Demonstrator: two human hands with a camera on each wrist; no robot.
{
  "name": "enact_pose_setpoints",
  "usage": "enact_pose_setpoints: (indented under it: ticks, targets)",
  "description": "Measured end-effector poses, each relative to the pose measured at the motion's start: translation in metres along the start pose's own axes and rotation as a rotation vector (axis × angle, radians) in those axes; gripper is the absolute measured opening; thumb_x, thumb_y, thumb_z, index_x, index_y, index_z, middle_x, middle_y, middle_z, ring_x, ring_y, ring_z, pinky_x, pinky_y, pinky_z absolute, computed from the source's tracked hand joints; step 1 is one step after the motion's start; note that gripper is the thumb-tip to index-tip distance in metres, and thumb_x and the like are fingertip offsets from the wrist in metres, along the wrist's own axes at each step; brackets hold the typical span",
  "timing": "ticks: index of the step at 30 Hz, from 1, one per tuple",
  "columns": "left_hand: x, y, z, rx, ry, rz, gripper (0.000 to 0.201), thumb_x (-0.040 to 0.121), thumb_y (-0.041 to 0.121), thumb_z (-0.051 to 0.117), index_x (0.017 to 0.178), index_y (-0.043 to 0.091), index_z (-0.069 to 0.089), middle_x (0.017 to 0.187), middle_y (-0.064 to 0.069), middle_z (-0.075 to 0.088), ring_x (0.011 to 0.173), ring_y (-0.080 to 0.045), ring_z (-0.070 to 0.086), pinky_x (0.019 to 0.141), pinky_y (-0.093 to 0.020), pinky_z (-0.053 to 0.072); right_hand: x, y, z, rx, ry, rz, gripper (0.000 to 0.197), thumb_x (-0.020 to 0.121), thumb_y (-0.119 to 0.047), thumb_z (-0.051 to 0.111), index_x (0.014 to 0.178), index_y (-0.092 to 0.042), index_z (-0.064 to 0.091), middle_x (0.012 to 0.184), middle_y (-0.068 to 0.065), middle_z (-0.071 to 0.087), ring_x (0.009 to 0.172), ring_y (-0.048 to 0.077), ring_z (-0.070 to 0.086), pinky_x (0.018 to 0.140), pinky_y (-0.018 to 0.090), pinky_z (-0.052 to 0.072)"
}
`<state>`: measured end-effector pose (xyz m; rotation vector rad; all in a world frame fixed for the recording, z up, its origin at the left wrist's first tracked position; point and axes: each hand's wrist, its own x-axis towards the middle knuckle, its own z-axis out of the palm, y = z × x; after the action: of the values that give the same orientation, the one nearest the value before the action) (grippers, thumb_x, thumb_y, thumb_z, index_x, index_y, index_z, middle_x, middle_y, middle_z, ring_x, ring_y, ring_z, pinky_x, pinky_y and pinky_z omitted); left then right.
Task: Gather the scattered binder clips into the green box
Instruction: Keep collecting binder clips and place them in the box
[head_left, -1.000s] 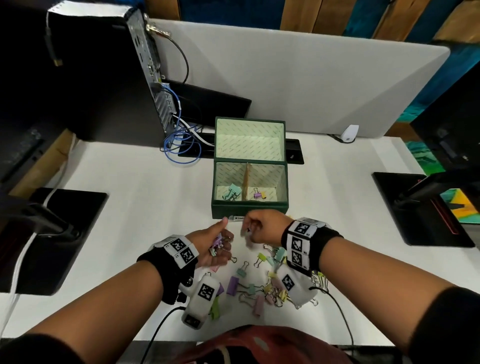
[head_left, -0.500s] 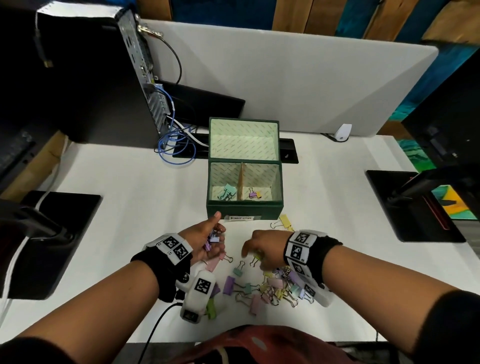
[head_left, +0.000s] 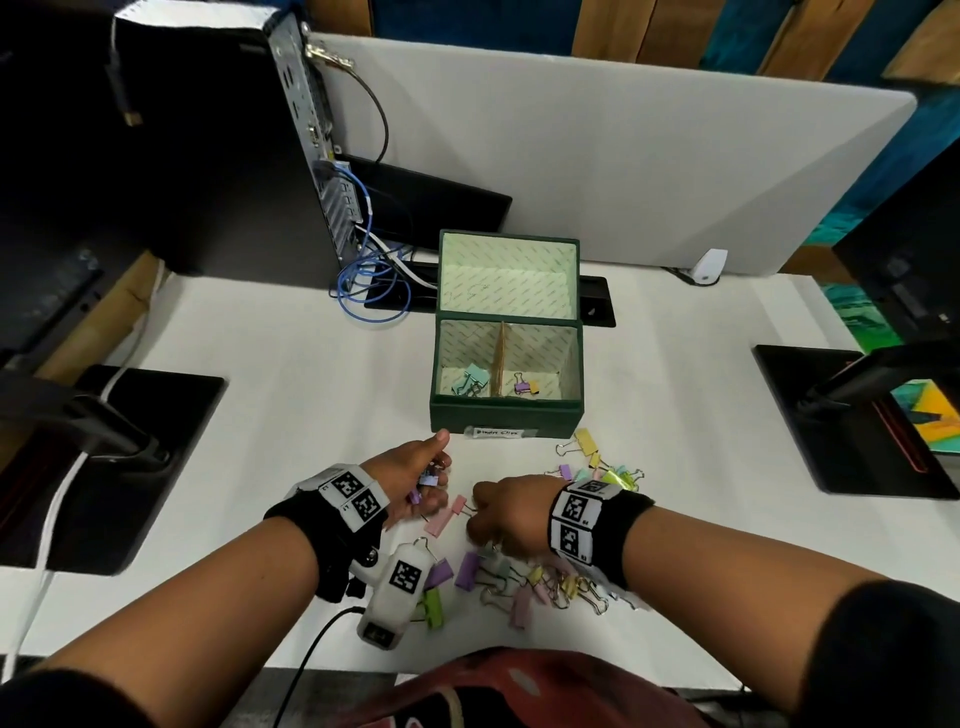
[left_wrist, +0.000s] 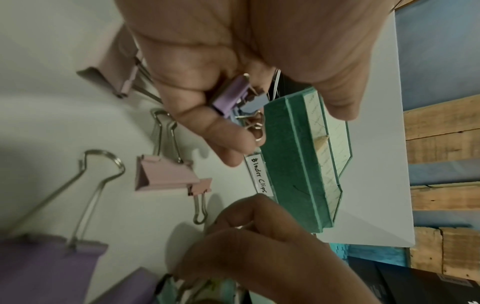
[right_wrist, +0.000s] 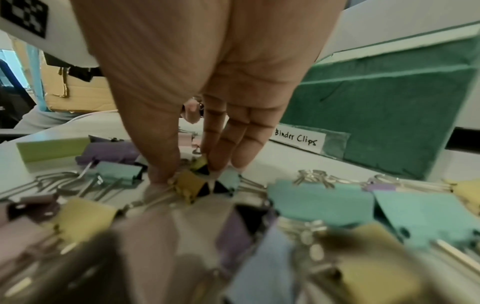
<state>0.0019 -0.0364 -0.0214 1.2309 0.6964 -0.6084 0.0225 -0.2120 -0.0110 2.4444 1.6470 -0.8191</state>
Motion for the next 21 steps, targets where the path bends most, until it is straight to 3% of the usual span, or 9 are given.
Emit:
enact_pose_setpoints:
  ticks: [4, 7, 11, 13, 17, 21]
  targets:
    - [0.001, -0.002, -0.004, -0.028, 0.005, -0.016, 0.042, 0.092, 0.049, 0.04, 0.069, 0.013, 0.046, 0.05, -0.001, 0.042, 0.049, -0.013, 0.022, 0.058, -0.025, 0.026, 0.005, 0.006, 0.003, 0.032, -0.033, 0.076, 0.025, 0.078, -0.004, 0.059, 0.101, -0.015, 0.056, 0.101, 0.013, 0.049, 0.077, 0.032, 0.054, 0.059, 0.034, 0.046]
    - [0.0, -0.002, -0.004, -0.01, -0.003, -0.03, 0.041, 0.093, 0.047, 0.038, 0.07, 0.014, 0.045, 0.059, -0.003, 0.035, 0.053, -0.013, 0.021, 0.058, -0.024, 0.024, 0.004, 0.012, 0.003, 0.076, -0.035, 0.144, 0.022, 0.077, -0.004, 0.06, 0.097, -0.011, 0.055, 0.096, 0.012, 0.046, 0.071, 0.026, 0.046, 0.054, 0.027, 0.034]
    - [-0.001, -0.002, -0.003, -0.029, -0.006, -0.08, 0.042, 0.092, 0.05, 0.039, 0.07, 0.015, 0.044, 0.059, -0.002, 0.036, 0.038, -0.01, 0.026, 0.05, -0.019, 0.024, -0.003, 0.017, 0.001, 0.118, -0.038, 0.192, 0.017, 0.072, 0.0, 0.06, 0.085, -0.01, 0.054, 0.091, 0.006, 0.038, 0.068, 0.025, 0.044, 0.047, 0.022, 0.021]
    - [-0.002, -0.002, 0.0, -0.019, -0.012, -0.082, 0.04, 0.093, 0.046, 0.041, 0.07, 0.014, 0.046, 0.058, -0.003, 0.037, 0.039, -0.01, 0.028, 0.046, -0.018, 0.025, -0.004, 0.018, 0.001, 0.105, -0.038, 0.192, 0.019, 0.073, 0.0, 0.059, 0.088, -0.01, 0.054, 0.095, 0.011, 0.045, 0.071, 0.025, 0.045, 0.049, 0.022, 0.022]
    - [-0.005, -0.003, 0.001, 0.093, -0.003, 0.013, 0.009, 0.089, 0.015, 0.057, 0.084, 0.01, 0.051, 0.073, -0.01, 0.052, 0.056, -0.017, 0.039, 0.045, -0.019, 0.041, -0.005, 0.018, 0.001, 0.085, -0.008, 0.2, 0.031, 0.073, -0.005, 0.062, 0.101, -0.015, 0.052, 0.102, 0.012, 0.053, 0.083, 0.03, 0.052, 0.064, 0.035, 0.048]
    - [-0.004, -0.004, -0.001, 0.124, 0.001, 0.033, 0.012, 0.084, 0.001, 0.061, 0.088, 0.01, 0.054, 0.072, -0.013, 0.058, 0.05, -0.016, 0.051, 0.046, -0.019, 0.048, -0.008, 0.018, 0.001, 0.14, -0.034, 0.256, 0.031, 0.074, -0.006, 0.063, 0.102, -0.013, 0.052, 0.1, 0.011, 0.048, 0.074, 0.025, 0.046, 0.061, 0.031, 0.039]
